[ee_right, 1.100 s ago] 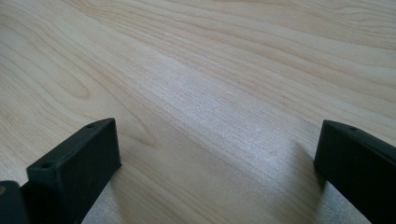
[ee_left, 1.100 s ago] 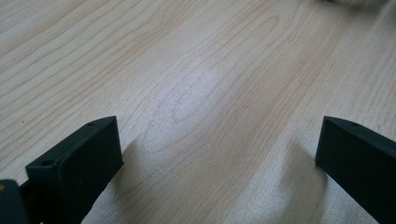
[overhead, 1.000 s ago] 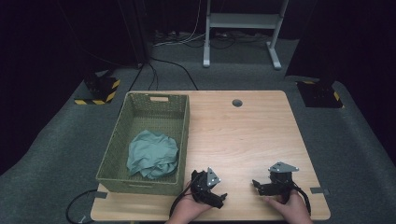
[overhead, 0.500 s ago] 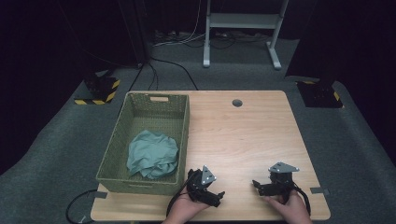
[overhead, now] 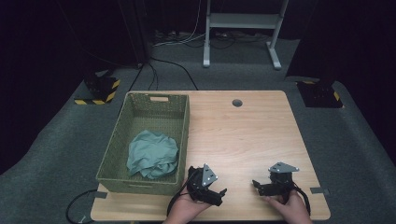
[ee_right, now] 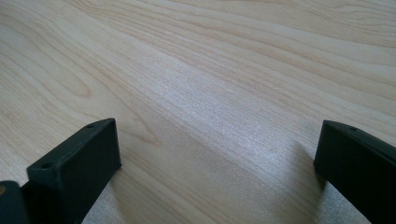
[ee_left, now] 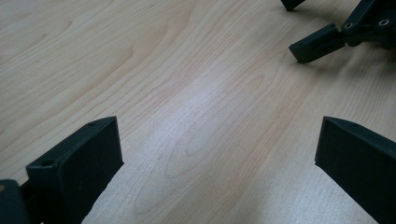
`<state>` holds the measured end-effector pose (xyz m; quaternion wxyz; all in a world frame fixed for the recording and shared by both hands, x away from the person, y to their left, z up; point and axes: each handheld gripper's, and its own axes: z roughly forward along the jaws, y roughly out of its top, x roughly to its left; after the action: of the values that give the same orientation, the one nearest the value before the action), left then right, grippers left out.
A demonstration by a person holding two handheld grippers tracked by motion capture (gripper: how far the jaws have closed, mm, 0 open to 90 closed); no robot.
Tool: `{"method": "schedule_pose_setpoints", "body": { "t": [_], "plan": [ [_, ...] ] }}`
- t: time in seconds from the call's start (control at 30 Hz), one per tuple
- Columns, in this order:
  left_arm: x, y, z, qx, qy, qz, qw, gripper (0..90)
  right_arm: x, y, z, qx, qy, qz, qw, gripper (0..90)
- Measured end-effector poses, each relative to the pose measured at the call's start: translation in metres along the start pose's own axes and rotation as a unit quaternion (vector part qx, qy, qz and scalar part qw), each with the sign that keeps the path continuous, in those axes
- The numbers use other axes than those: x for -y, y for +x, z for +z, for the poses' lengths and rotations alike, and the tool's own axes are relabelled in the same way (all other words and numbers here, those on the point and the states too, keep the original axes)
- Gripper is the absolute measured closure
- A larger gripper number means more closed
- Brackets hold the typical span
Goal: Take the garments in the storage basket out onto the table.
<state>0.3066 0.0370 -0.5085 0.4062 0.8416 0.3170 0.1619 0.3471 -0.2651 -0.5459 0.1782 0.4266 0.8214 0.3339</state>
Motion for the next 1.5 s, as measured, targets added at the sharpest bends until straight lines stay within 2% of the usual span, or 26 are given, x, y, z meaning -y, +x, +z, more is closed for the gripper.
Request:
{"method": "schedule_pose_setpoints", "body": {
  "t": [0.2, 0.33, 1.23, 1.5],
  "plan": [
    [-0.002, -0.001, -0.006, -0.003, -0.005, 0.003, 1.0000, 1.3, 0.000, 0.000, 0.000, 0.000, 0.000, 0.000, 1.0000, 0.0],
    [-0.004, -0.001, -0.011, -0.004, -0.018, 0.000, 0.9998, 1.3, 0.000, 0.000, 0.000, 0.000, 0.000, 0.000, 1.0000, 0.0],
    [-0.014, -0.004, -0.042, 0.006, -0.053, 0.000, 0.9986, 1.3, 0.000, 0.000, 0.000, -0.001, 0.000, -0.001, 1.0000, 0.0],
    [-0.017, -0.002, -0.052, 0.002, -0.062, 0.007, 0.9981, 1.3, 0.000, 0.000, 0.000, -0.001, 0.000, -0.001, 1.0000, 0.0]
  ]
}}
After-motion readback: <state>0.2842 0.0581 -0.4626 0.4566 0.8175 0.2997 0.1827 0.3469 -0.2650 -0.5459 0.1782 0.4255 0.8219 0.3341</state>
